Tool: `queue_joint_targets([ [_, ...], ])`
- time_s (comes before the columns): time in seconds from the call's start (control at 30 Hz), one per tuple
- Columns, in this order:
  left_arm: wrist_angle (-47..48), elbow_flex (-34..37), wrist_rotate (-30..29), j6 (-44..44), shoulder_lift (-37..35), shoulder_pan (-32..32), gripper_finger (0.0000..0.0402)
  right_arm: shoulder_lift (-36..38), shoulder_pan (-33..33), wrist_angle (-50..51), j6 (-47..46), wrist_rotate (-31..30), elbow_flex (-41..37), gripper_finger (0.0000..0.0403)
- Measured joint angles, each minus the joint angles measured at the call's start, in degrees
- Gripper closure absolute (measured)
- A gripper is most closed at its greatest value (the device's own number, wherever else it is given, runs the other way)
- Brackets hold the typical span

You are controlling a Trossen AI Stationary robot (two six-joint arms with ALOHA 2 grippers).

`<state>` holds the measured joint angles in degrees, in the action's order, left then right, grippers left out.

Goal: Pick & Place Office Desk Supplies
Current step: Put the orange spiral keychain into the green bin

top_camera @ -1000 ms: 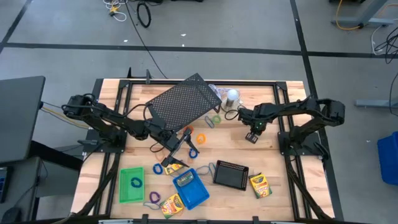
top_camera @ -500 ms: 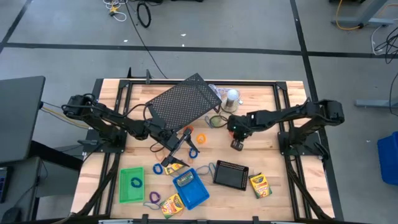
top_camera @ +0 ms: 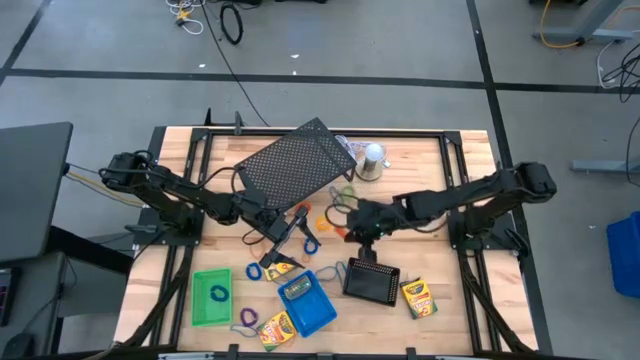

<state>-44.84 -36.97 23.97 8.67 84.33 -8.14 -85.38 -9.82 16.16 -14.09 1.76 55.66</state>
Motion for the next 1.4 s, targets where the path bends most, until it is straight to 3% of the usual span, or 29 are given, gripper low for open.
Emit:
queue_joint_targets([
  [0.37,1.6,0.0,-3.2,-0.6,0.0,0.0,0.0072,0.0,-7.6,-8.3,0.0,1.8,3.3,0.0398],
  [0.63,-5.8,-0.3,-3.4,-5.1,2.8,-0.2,0.0072,0.0,-8.3,-13.0,1.5,1.8,3.3,0.0398],
  [1.03,-6.0,-6.2,-3.4,-5.7,10.0,-0.9,0.0074,0.0,-8.2,-15.7,4.4,1.8,3.4,0.0398],
  [1.23,-5.9,-7.4,-4.0,-5.7,11.5,-1.3,0.01,0.1,-8.2,-16.6,5.2,1.3,3.4,0.0398],
  [1.4,-6.0,-7.5,-4.5,-5.1,11.6,-1.9,0.0162,0.1,-8.2,-16.8,6.0,1.3,3.4,0.0398],
])
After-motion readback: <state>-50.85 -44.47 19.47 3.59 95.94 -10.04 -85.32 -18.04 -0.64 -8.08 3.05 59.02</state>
